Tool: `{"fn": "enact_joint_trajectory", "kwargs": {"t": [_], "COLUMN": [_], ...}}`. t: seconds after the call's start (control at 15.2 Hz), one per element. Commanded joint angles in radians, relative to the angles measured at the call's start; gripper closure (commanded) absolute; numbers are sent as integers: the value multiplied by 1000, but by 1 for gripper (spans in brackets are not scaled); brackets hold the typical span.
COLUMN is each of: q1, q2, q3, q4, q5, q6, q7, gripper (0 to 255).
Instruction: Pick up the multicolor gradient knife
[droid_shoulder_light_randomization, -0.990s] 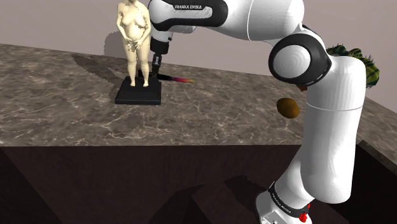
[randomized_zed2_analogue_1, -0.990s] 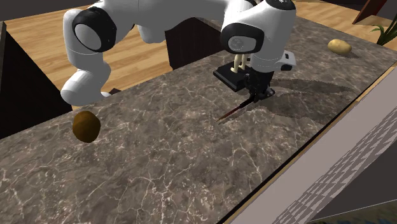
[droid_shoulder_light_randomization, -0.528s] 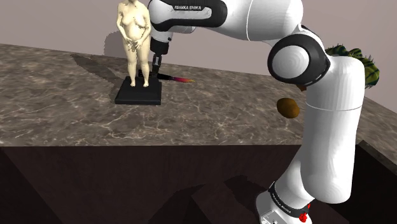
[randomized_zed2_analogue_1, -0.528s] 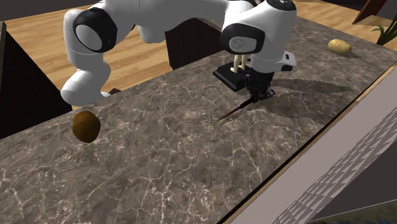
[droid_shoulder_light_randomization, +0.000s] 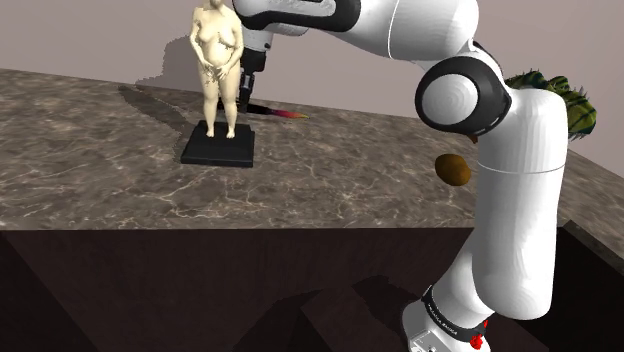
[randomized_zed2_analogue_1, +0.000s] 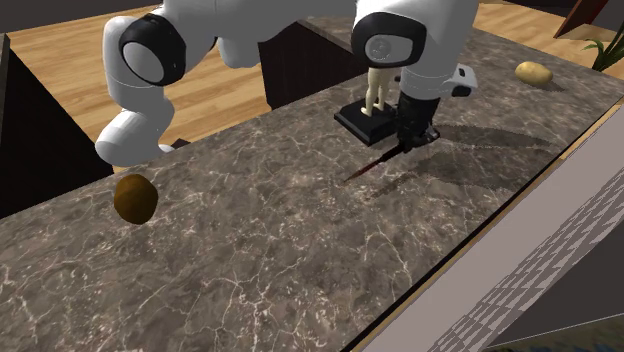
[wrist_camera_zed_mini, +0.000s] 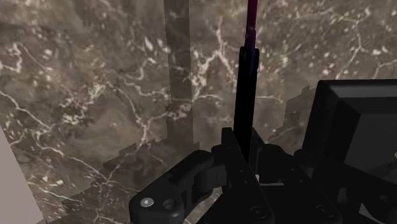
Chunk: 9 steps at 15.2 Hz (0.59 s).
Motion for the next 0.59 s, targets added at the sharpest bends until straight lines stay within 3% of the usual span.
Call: {"fn": "enact_joint_trajectory", "kwargs": {"t": [0.0, 0.53], "q1": [-2, -7], "q2": [8, 40], "q3": [0, 1], "q4": [42, 178], "q5": [0, 1], "q6": [-34, -137], "q7": [2, 12], "gripper": [255, 255]}}
